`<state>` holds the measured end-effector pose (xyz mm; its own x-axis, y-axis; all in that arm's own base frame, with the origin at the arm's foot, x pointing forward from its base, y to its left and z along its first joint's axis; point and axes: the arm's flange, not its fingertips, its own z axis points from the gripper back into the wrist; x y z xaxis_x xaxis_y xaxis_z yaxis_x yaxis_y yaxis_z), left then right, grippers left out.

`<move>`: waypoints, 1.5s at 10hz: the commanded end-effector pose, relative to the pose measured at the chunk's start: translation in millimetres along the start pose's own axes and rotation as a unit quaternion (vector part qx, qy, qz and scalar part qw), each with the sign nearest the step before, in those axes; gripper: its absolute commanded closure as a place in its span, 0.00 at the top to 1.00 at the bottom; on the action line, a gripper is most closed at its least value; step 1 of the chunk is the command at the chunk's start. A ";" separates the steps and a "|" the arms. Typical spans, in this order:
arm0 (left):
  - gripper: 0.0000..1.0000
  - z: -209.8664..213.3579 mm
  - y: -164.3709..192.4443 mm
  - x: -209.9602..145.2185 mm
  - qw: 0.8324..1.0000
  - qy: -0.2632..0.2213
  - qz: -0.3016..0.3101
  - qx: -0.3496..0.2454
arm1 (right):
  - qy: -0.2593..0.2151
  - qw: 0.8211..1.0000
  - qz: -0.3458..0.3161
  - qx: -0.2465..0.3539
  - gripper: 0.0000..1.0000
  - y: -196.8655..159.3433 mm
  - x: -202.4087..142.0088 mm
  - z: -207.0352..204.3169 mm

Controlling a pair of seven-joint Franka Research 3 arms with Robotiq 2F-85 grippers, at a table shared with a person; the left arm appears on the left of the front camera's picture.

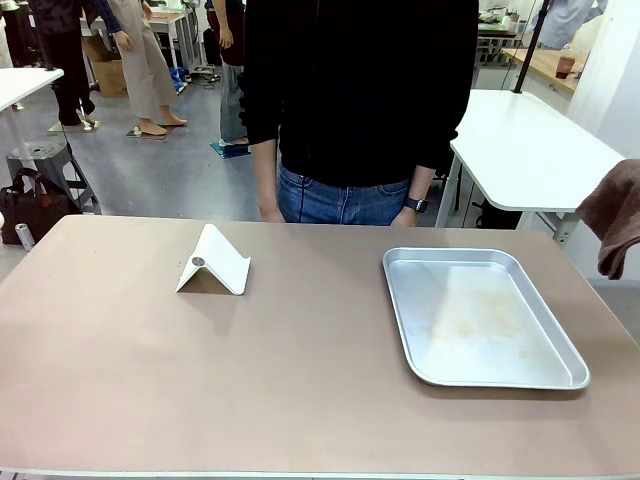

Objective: Clean the surface of the table.
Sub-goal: Clean the area not pointed to by the person, then return the Lint Roller and towel to their original positions.

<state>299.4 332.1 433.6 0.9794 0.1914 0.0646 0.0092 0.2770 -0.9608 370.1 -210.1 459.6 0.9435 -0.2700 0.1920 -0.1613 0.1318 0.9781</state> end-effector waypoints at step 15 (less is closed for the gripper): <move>0.22 -63.1 -54.8 14.5 0.997 0.063 -0.018 -0.030 | 0.042 0.998 0.043 -0.021 0.06 21.5 3.4 -53.6</move>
<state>326.4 285.5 455.4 0.9944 0.0763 0.0729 0.0512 0.2560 -0.9653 381.2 -180.8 472.2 0.9526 -0.2063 0.2237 -0.1943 0.1534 0.9689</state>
